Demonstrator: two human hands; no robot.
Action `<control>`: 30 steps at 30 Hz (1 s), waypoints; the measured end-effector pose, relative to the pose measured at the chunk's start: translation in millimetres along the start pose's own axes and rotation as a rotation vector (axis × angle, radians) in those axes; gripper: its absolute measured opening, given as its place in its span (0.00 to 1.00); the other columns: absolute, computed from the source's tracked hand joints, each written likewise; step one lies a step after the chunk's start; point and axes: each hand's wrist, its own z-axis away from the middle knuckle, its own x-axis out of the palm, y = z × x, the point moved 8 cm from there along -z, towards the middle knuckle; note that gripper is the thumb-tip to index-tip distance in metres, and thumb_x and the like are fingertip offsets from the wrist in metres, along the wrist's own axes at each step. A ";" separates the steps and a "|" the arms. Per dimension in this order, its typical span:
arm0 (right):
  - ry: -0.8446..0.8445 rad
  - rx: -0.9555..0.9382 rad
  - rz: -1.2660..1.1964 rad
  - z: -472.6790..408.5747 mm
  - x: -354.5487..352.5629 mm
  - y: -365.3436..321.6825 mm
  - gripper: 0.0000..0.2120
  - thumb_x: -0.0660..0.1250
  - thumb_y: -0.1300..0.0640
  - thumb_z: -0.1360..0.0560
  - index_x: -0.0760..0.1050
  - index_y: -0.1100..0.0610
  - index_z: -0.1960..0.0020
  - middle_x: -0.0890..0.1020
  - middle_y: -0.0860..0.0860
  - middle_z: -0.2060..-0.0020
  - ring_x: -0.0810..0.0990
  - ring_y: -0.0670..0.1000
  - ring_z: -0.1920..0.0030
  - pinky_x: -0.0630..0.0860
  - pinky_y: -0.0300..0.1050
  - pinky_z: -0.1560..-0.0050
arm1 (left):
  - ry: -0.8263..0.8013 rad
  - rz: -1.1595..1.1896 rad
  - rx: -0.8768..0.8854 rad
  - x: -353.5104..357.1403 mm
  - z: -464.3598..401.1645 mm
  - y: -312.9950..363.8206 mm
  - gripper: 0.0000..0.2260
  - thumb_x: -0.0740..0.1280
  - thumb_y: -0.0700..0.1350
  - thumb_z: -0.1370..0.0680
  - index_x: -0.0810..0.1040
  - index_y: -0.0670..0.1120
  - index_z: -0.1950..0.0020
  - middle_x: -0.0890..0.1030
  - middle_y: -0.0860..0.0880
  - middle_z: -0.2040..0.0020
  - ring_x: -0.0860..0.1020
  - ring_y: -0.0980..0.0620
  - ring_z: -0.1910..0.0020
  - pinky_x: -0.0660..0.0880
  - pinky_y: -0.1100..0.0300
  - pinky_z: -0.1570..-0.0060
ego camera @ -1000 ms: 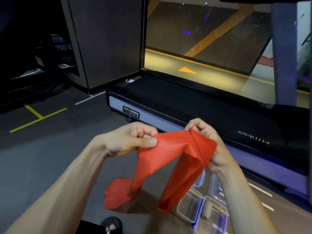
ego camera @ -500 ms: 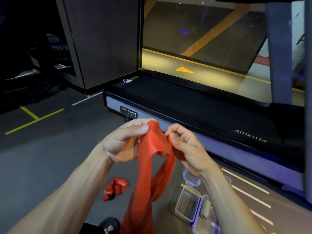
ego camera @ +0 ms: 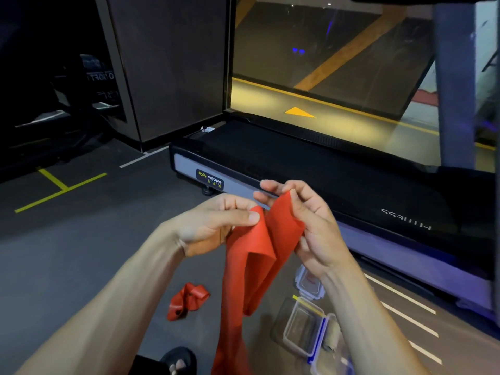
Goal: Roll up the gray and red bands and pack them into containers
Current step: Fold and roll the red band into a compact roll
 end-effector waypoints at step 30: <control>-0.008 0.019 -0.048 -2.8 -29.9 -20.2 0.04 0.65 0.56 0.20 0.76 0.52 0.54 0.77 0.48 0.63 0.74 0.46 0.66 0.75 0.40 0.64 | -0.099 -0.411 0.025 0.3 -6.5 -9.1 0.11 0.71 0.43 0.21 0.83 0.53 0.63 0.66 0.53 0.69 0.63 0.57 0.66 0.64 0.63 0.61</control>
